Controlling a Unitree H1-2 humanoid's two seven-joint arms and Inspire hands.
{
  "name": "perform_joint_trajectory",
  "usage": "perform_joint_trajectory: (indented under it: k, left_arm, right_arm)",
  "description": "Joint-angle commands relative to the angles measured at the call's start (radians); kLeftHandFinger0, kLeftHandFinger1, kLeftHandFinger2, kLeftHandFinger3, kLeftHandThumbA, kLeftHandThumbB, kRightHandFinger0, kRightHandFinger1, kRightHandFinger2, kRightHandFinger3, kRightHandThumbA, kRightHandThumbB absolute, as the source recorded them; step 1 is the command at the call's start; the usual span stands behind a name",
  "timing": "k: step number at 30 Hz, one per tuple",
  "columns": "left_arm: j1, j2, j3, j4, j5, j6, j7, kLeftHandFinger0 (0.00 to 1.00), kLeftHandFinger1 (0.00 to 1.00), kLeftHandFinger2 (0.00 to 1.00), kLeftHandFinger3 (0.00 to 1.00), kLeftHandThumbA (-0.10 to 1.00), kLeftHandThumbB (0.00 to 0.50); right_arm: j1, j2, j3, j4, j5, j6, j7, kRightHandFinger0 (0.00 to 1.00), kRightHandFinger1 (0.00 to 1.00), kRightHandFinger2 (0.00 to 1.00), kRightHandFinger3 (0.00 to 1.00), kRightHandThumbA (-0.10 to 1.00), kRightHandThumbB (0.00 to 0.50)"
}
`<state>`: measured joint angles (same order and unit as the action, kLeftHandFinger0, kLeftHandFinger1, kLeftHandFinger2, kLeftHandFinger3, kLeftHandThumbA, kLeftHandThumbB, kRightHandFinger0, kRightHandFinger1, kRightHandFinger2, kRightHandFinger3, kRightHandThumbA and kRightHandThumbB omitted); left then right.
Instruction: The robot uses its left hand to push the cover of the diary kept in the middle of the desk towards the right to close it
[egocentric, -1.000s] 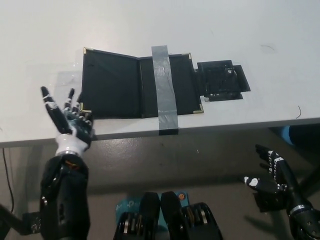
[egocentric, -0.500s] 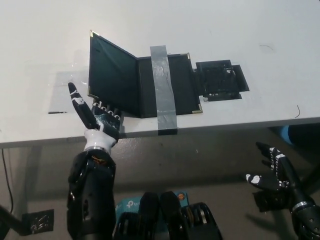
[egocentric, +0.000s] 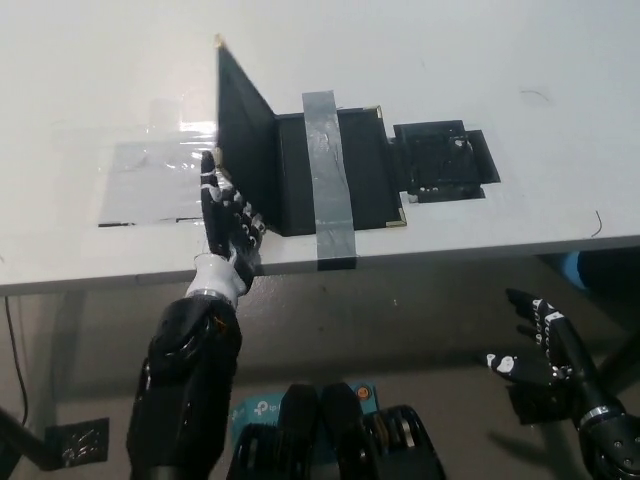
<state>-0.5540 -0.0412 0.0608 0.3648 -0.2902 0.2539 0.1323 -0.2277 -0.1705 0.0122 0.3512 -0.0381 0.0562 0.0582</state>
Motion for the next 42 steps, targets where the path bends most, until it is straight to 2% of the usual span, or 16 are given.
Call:
perform_joint_trajectory:
  k: [1,2,3,5,8,9,11,12,13,15,18,25,29,30,38,42]
  left_arm:
    - [-0.063,0.144,-0.388,0.01,0.484,0.046,-0.035,1.0,1.0,1.0,1.0,1.0,0.212]
    - [-0.086,0.165,-0.462,0.025,0.559,0.052,-0.038,1.0,1.0,1.0,1.0,1.0,0.223]
    - [-0.105,0.181,-0.521,0.031,0.613,0.065,-0.042,1.0,1.0,1.0,1.0,1.0,0.207]
    - [-0.115,0.201,-0.572,0.022,0.635,0.086,-0.062,1.0,1.0,1.0,1.0,1.0,0.212]
    - [-0.161,0.254,-0.719,0.023,0.761,0.112,-0.119,1.0,1.0,1.0,1.0,1.0,0.214]
    - [-0.175,0.267,-0.761,0.028,0.802,0.113,-0.133,1.0,1.0,1.0,1.0,1.0,0.19]
    - [-0.196,0.286,-0.826,0.031,0.86,0.131,-0.159,1.0,1.0,1.0,1.0,1.0,0.211]
    - [-0.225,0.299,-0.896,0.045,0.937,0.149,-0.174,1.0,1.0,1.0,1.0,1.0,0.233]
    - [-0.228,0.301,-0.906,0.045,0.942,0.153,-0.174,1.0,1.0,1.0,1.0,1.0,0.234]
    - [-0.253,0.301,-0.949,0.056,0.976,0.183,-0.186,1.0,1.0,1.0,1.0,1.0,0.28]
    - [-0.288,0.289,-1.003,0.09,1.026,0.182,-0.173,1.0,1.0,1.0,1.0,1.0,0.31]
    - [-0.333,0.267,-1.128,0.16,1.106,0.202,-0.2,1.0,1.0,1.0,1.0,1.0,0.333]
    - [-0.34,0.264,-1.205,0.198,1.2,0.216,-0.235,1.0,1.0,1.0,1.0,1.0,0.353]
    - [-0.345,0.254,-1.231,0.224,1.237,0.216,-0.247,1.0,1.0,1.0,1.0,1.0,0.357]
    - [-0.331,0.239,-1.27,0.287,1.379,0.216,-0.353,1.0,1.0,1.0,1.0,1.0,0.361]
    - [-0.315,0.283,-1.222,0.219,1.386,0.216,-0.377,1.0,1.0,1.0,1.0,1.0,0.328]
  right_arm:
    - [-0.023,-0.023,0.02,-0.043,-0.021,0.004,0.025,0.87,0.93,0.91,0.88,1.0,0.492]
    - [-0.024,-0.019,0.019,-0.045,-0.016,0.01,0.025,0.87,0.93,0.9,0.88,1.0,0.5]
    - [-0.023,-0.018,0.02,-0.048,-0.018,0.015,0.024,0.86,0.92,0.89,0.87,1.0,0.5]
    - [-0.023,-0.018,0.024,-0.044,-0.018,0.008,0.025,0.86,0.92,0.89,0.87,1.0,0.5]
    - [-0.026,-0.019,0.031,-0.049,-0.022,0.012,0.028,0.87,0.92,0.89,0.88,1.0,0.489]
    - [-0.027,-0.02,0.034,-0.05,-0.024,0.016,0.028,0.87,0.92,0.89,0.87,1.0,0.499]
    - [-0.027,-0.022,0.036,-0.053,-0.023,0.017,0.032,0.88,0.92,0.89,0.87,1.0,0.5]
    - [-0.026,-0.026,0.04,-0.059,-0.023,0.014,0.037,0.88,0.93,0.89,0.88,1.0,0.491]
    - [-0.026,-0.027,0.041,-0.061,-0.024,0.015,0.038,0.88,0.93,0.9,0.88,1.0,0.491]
    - [-0.026,-0.028,0.044,-0.067,-0.022,0.019,0.042,0.88,0.93,0.9,0.88,1.0,0.477]
    - [-0.027,-0.026,0.046,-0.064,-0.015,0.018,0.047,0.87,0.93,0.9,0.87,1.0,0.468]
    - [-0.036,-0.015,0.082,-0.062,-0.037,0.021,0.052,0.85,0.92,0.91,0.89,1.0,0.476]
    - [-0.038,-0.003,0.106,-0.066,-0.05,0.022,0.053,0.84,0.9,0.89,0.88,1.0,0.468]
    - [-0.04,-0.002,0.109,-0.064,-0.048,0.024,0.054,0.84,0.9,0.88,0.87,1.0,0.481]
    - [-0.045,0.004,0.132,-0.06,-0.054,0.027,0.048,0.84,0.91,0.88,0.88,1.0,0.493]
    - [-0.046,0.0,0.122,-0.051,-0.039,0.03,0.051,0.84,0.9,0.87,0.86,1.0,0.499]
